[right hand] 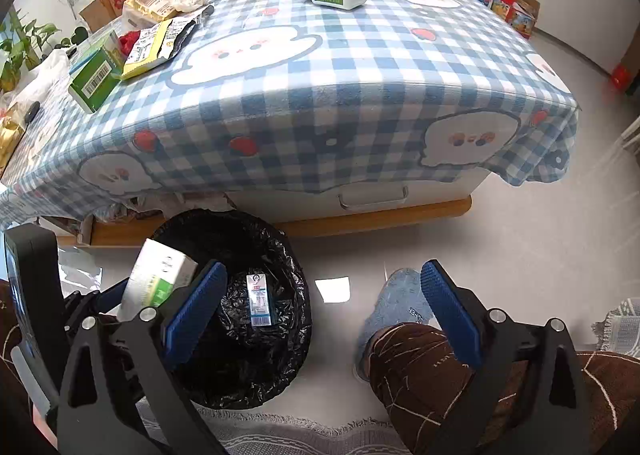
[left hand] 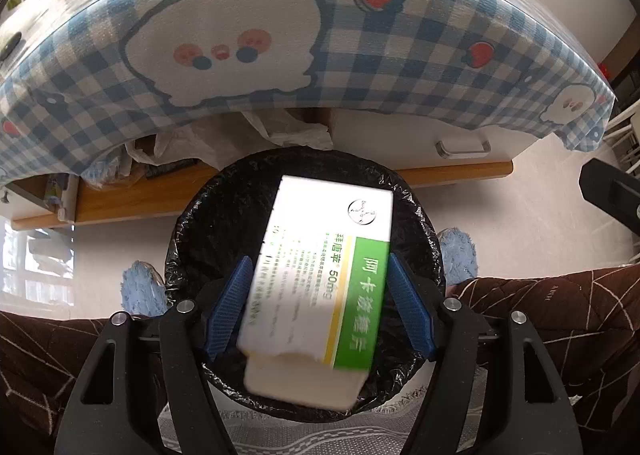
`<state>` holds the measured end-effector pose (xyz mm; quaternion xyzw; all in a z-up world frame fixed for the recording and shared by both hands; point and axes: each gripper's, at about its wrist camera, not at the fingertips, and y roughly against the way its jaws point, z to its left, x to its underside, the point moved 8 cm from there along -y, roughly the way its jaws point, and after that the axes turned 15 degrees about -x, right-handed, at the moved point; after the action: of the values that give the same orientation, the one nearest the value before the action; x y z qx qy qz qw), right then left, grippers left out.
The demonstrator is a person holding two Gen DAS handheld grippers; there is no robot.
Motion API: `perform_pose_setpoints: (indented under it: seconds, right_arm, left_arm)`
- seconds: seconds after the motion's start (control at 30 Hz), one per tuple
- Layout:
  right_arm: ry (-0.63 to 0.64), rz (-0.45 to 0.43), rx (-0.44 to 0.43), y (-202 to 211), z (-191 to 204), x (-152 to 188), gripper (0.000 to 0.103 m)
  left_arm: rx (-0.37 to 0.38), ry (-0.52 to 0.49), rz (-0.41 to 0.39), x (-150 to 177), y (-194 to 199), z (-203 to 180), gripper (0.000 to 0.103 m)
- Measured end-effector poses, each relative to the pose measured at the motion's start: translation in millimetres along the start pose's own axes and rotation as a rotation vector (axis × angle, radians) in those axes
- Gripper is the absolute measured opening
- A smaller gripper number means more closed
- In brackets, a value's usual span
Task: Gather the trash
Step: 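Lower the medicine box over the bin and open the left tool, then grasp the green box with the left tool while the right tool grasps the pill bottle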
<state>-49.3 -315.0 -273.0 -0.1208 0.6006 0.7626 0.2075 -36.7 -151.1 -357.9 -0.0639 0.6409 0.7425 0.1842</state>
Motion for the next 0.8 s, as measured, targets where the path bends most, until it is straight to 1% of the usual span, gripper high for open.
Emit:
perform_pose_setpoints:
  seconds: [0.03, 0.17, 0.23, 0.3, 0.37, 0.47, 0.53, 0.7, 0.8]
  right_arm:
    - [0.002, 0.000, 0.000, -0.1, 0.4, -0.3, 0.094]
    - [0.007, -0.002, -0.004, -1.3, 2.7, -3.8, 0.094]
    - [0.006, -0.015, -0.008, 0.2, 3.7, -8.3, 0.094]
    - [0.007, -0.032, -0.015, 2.5, 5.4, -15.6, 0.094]
    - [0.017, -0.051, -0.014, 5.9, 7.8, -24.4, 0.094]
    - [0.028, -0.081, -0.021, 12.7, 11.3, -38.8, 0.094]
    - [0.036, -0.103, -0.011, 17.1, 12.4, -49.6, 0.094]
    - [0.051, -0.144, -0.018, 22.6, 17.0, -78.7, 0.094]
    - [0.063, -0.163, -0.014, 22.5, 18.3, -94.0, 0.094]
  left_arm:
    - [-0.001, -0.001, 0.001, 0.0, 0.3, 0.4, 0.076]
    - [-0.025, 0.001, -0.033, -4.2, 6.0, 7.8, 0.088]
    - [-0.041, 0.006, -0.055, -8.4, 11.3, 14.6, 0.097]
    - [-0.065, 0.011, -0.077, -14.6, 18.5, 21.8, 0.097]
    - [-0.056, 0.031, -0.094, -21.9, 28.1, 30.6, 0.097]
    - [-0.070, 0.064, -0.115, -36.6, 41.5, 46.6, 0.097]
    - [-0.075, 0.083, -0.149, -47.3, 54.1, 56.3, 0.097]
    - [-0.060, 0.137, -0.168, -72.4, 75.3, 79.8, 0.097]
    - [-0.064, 0.148, -0.180, -90.0, 82.7, 90.6, 0.097]
